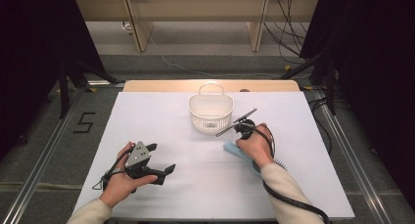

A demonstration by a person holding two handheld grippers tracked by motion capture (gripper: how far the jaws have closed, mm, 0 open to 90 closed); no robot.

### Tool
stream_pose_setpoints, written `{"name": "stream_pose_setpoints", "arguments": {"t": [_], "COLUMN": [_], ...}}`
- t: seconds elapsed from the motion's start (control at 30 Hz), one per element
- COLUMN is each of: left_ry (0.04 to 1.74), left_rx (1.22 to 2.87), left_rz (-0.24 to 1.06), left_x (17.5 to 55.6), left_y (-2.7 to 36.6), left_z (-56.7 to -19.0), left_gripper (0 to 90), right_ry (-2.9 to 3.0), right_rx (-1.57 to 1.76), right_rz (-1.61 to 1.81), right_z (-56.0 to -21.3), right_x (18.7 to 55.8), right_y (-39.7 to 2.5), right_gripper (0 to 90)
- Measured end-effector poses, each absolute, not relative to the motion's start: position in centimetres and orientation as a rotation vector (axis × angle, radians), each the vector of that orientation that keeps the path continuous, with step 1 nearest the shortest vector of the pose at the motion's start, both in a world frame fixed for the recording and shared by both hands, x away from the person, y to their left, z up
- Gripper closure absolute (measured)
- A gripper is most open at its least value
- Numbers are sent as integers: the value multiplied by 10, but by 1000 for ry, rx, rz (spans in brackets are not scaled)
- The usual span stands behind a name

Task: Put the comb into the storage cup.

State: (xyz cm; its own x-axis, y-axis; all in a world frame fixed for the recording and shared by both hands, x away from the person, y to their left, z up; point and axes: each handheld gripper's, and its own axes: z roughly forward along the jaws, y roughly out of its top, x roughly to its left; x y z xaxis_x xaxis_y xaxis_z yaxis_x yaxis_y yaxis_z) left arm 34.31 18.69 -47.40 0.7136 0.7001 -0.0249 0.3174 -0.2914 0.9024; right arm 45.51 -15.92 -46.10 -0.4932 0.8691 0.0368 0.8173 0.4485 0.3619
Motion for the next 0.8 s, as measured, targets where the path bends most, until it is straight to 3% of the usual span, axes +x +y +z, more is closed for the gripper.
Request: {"name": "stream_pose_setpoints", "arguments": {"t": [0.8], "left_ry": [788], "left_rx": [1891], "left_rz": [469], "left_x": [343], "left_y": [188], "left_z": [-474], "left_gripper": [13], "right_ry": [2729], "right_rx": [1236], "right_rz": [451], "right_z": [-459], "right_x": [394], "right_y": [-139], "right_gripper": [900]}}
